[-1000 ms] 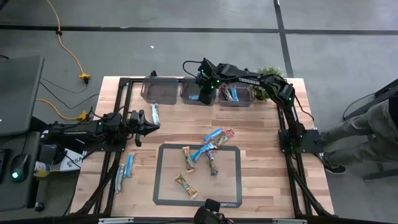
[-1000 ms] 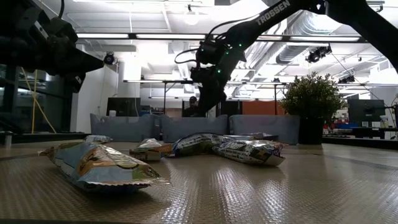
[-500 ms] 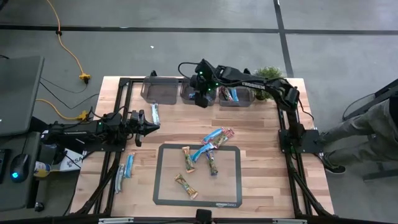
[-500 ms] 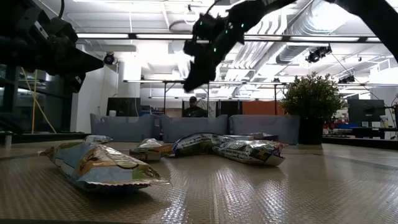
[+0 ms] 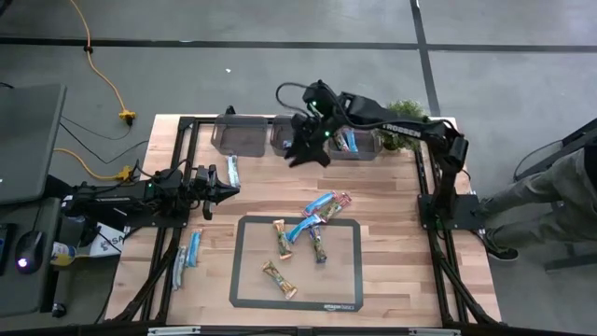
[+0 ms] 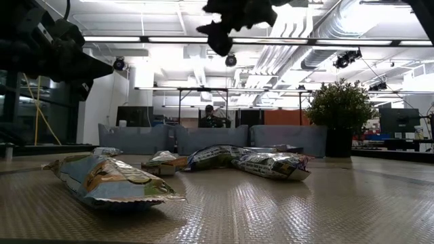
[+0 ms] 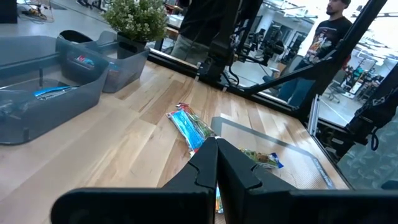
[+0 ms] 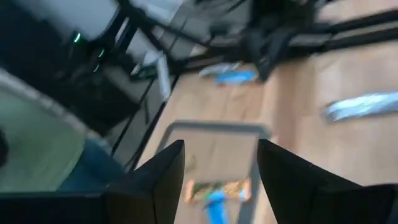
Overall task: Pick and place Granola Bars by type
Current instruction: Put the red granola bar into the right black bin
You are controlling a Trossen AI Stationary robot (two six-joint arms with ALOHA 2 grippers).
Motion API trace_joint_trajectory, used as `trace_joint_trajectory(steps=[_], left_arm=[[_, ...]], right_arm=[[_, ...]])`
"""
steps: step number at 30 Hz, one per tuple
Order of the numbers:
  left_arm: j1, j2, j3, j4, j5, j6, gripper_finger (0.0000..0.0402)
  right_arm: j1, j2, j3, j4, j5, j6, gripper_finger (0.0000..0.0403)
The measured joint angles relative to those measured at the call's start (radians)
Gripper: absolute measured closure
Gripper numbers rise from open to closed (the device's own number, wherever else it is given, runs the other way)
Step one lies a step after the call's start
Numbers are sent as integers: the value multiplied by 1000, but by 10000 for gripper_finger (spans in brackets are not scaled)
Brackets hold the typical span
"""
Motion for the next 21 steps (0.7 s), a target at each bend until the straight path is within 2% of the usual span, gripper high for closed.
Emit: trace_joint_trajectory(steps=[4, 11, 13, 16, 21], left_arm=[[0, 0, 0, 0, 0, 0, 401], [0, 0, 0, 0, 0, 0, 401], [0, 0, 0, 0, 0, 0, 401], [0, 0, 0, 0, 0, 0, 401], [0, 0, 0, 0, 0, 0, 401]], right_arm=[[78, -27, 0, -191, 129, -162, 214], [257, -29, -6, -545, 533, -398, 214], [305, -30, -27, -569, 621, -422, 214], [363, -30, -79, -576, 692, -439, 214], [436, -28, -226, -483, 843, -475, 214]])
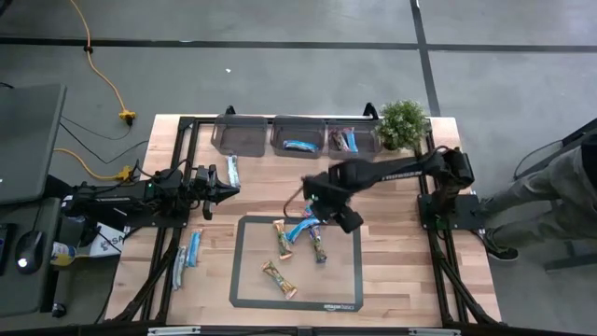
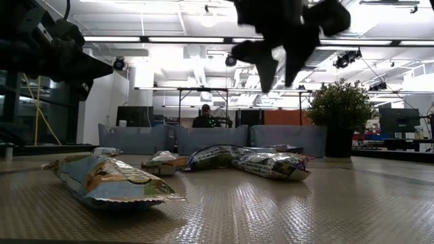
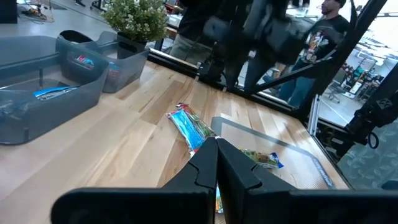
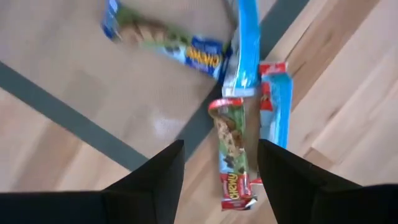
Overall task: Pick and place Granola Bars by type
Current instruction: Put the red granola bar into the right black bin
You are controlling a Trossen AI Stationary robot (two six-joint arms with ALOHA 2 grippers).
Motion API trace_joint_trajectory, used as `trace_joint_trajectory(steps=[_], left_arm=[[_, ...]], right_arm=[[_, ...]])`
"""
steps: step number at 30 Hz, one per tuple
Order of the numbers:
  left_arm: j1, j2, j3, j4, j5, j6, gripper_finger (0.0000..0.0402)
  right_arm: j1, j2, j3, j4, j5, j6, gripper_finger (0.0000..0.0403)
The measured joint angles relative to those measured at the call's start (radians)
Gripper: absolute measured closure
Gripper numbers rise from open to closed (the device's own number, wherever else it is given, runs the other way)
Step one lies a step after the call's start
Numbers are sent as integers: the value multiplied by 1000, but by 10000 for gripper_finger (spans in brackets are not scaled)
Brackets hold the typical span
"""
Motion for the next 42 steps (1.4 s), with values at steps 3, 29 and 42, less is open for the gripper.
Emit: trace_joint_trajectory(steps=[3, 29, 42], left_arm=[[0, 0, 0, 0, 0, 0, 401], [0, 0, 0, 0, 0, 0, 401], [0, 0, 0, 0, 0, 0, 401]], right_arm=[[23, 0, -86, 63, 54, -11, 214], [-7, 0, -356, 408, 127, 36, 214], [-15, 1, -458, 473, 116, 40, 214]])
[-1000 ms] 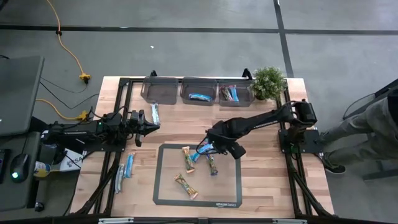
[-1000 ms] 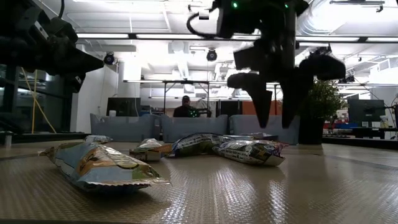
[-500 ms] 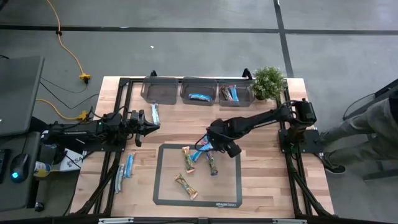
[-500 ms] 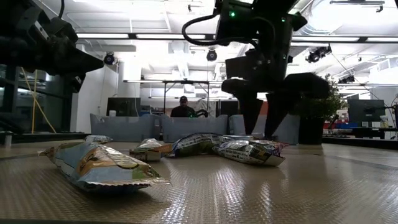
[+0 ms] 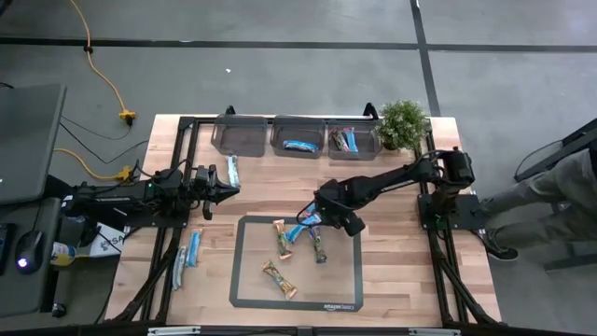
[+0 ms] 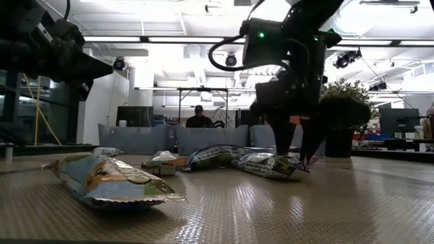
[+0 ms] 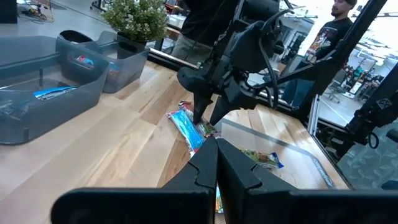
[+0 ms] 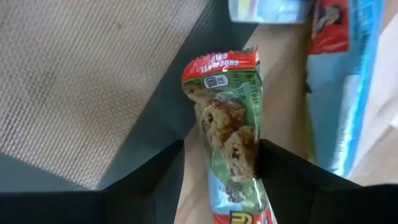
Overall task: Pick and place Granola Bars by type
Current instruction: Put the red granola bar into the right black bin
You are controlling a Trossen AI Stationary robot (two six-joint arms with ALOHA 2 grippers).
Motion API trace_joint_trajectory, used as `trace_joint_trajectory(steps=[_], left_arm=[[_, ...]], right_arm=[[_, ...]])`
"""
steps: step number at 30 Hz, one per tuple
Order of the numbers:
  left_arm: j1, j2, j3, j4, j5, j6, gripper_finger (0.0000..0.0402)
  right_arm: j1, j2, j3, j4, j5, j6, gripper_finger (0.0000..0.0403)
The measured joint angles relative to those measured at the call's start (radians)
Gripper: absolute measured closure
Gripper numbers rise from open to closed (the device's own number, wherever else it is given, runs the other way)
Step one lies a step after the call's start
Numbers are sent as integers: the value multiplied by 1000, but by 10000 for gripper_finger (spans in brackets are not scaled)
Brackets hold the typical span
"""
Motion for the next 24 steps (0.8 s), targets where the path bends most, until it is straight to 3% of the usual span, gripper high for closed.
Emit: trace_joint_trajectory(steps=[16, 24], left_arm=[[0, 0, 0, 0, 0, 0, 401], [0, 0, 0, 0, 0, 0, 401]], right_arm=[[-50, -4, -60, 71, -98, 160, 216], [-60, -2, -61, 80, -118, 181, 252]])
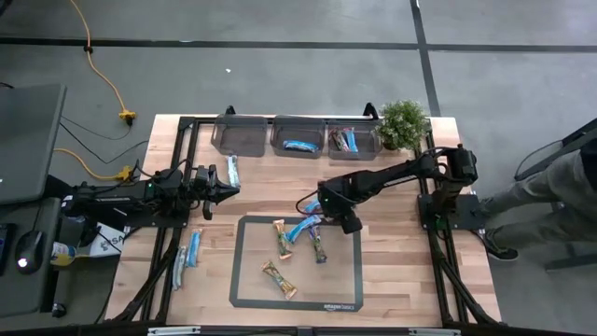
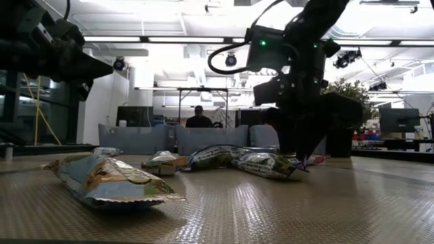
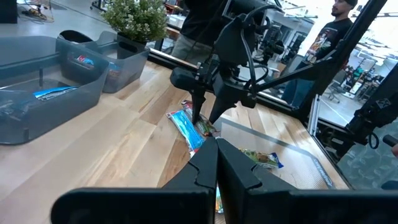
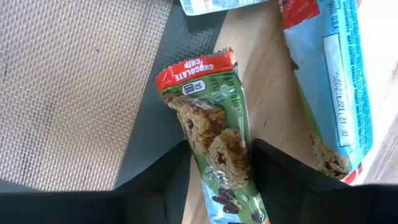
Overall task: Pick and place Granola Bars by type
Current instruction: Put the red granola bar into the right black bin
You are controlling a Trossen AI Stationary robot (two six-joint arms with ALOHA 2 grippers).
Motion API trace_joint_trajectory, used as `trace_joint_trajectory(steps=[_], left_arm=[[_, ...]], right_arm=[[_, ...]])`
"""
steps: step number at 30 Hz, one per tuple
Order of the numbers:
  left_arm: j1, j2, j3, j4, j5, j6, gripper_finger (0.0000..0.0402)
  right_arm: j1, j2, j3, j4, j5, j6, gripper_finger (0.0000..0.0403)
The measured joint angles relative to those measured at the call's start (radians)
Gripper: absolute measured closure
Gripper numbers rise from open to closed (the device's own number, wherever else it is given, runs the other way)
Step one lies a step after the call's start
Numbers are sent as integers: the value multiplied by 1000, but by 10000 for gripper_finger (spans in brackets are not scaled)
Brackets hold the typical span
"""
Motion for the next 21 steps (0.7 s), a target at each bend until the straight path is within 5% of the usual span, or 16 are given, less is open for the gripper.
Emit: trace_joint_trajectory(steps=[21], left_arm=[[0, 0, 0, 0, 0, 0, 401]], right_arm=[[2, -11, -1, 4, 16, 59, 302]])
